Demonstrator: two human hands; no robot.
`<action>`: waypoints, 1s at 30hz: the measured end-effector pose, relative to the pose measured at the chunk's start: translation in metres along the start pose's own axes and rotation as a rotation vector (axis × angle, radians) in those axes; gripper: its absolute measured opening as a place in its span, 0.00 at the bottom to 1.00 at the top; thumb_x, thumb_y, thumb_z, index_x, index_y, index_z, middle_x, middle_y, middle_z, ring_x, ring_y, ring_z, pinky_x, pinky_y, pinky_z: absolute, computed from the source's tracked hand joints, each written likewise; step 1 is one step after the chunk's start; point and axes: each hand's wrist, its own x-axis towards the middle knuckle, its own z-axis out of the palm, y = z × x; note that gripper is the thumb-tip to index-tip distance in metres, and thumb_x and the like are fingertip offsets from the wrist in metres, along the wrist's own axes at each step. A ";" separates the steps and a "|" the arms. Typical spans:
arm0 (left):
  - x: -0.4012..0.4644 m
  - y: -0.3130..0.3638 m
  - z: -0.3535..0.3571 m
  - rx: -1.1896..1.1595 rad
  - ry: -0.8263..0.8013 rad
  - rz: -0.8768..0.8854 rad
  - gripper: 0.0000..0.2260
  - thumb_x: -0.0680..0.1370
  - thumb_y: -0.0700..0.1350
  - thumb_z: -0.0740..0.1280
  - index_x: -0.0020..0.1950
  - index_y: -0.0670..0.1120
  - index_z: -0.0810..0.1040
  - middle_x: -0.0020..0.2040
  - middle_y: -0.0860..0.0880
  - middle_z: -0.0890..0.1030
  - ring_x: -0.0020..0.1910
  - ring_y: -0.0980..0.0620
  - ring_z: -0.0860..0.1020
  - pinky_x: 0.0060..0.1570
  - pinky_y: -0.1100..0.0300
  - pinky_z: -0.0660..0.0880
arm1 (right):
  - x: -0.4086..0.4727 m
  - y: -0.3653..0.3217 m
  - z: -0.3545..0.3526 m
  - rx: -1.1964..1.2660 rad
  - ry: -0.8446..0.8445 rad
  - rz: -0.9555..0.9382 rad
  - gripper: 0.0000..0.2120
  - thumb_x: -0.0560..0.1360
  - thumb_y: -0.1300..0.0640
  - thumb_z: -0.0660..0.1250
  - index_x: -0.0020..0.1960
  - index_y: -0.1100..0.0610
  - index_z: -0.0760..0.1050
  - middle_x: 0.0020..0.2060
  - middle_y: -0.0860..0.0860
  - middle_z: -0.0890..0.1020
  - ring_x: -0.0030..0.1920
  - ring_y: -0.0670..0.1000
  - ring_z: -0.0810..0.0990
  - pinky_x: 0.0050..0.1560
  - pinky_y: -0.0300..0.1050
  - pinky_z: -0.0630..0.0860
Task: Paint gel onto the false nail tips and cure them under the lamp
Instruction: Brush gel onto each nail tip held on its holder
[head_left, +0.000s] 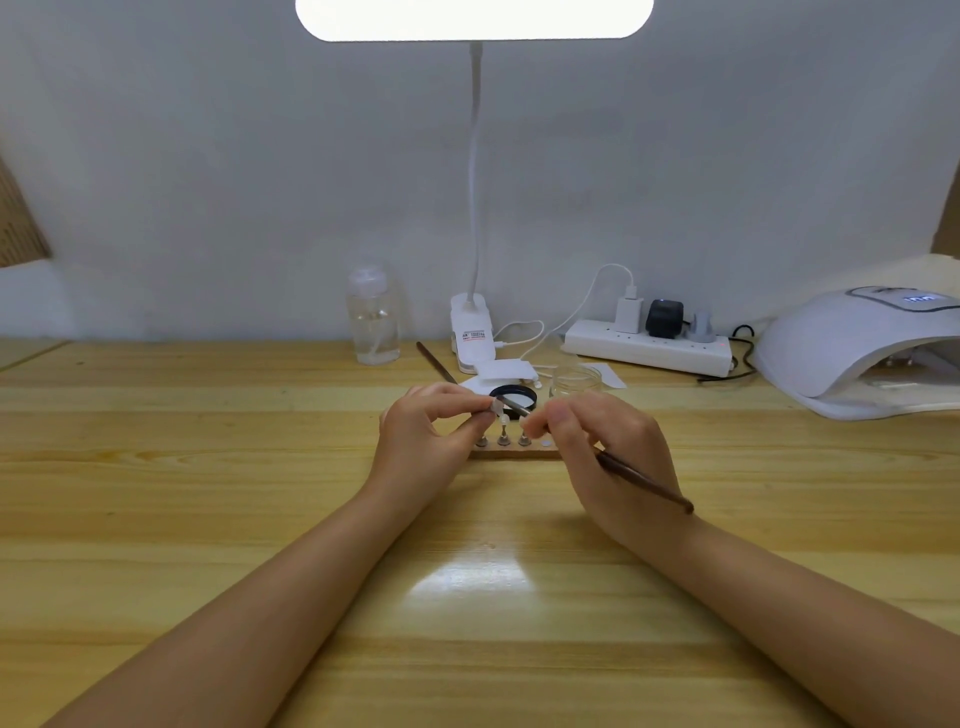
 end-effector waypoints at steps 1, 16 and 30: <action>0.000 0.000 0.000 -0.001 0.000 0.003 0.09 0.71 0.41 0.72 0.46 0.54 0.81 0.42 0.55 0.81 0.51 0.52 0.76 0.60 0.43 0.66 | 0.000 0.000 0.000 -0.016 -0.009 0.001 0.19 0.77 0.50 0.54 0.40 0.55 0.81 0.34 0.48 0.83 0.38 0.43 0.79 0.38 0.38 0.75; 0.002 -0.010 0.000 -0.027 -0.014 0.065 0.11 0.69 0.38 0.73 0.45 0.54 0.81 0.40 0.57 0.82 0.49 0.53 0.78 0.52 0.70 0.68 | -0.002 -0.003 0.000 0.148 -0.010 0.123 0.19 0.76 0.47 0.53 0.35 0.50 0.77 0.30 0.46 0.81 0.32 0.43 0.80 0.36 0.45 0.78; 0.003 -0.011 0.000 -0.086 0.003 0.059 0.15 0.67 0.37 0.74 0.36 0.58 0.80 0.35 0.64 0.80 0.47 0.56 0.79 0.50 0.64 0.73 | 0.001 -0.006 0.002 0.169 -0.005 0.154 0.18 0.76 0.46 0.51 0.37 0.47 0.76 0.31 0.40 0.79 0.32 0.35 0.76 0.36 0.27 0.68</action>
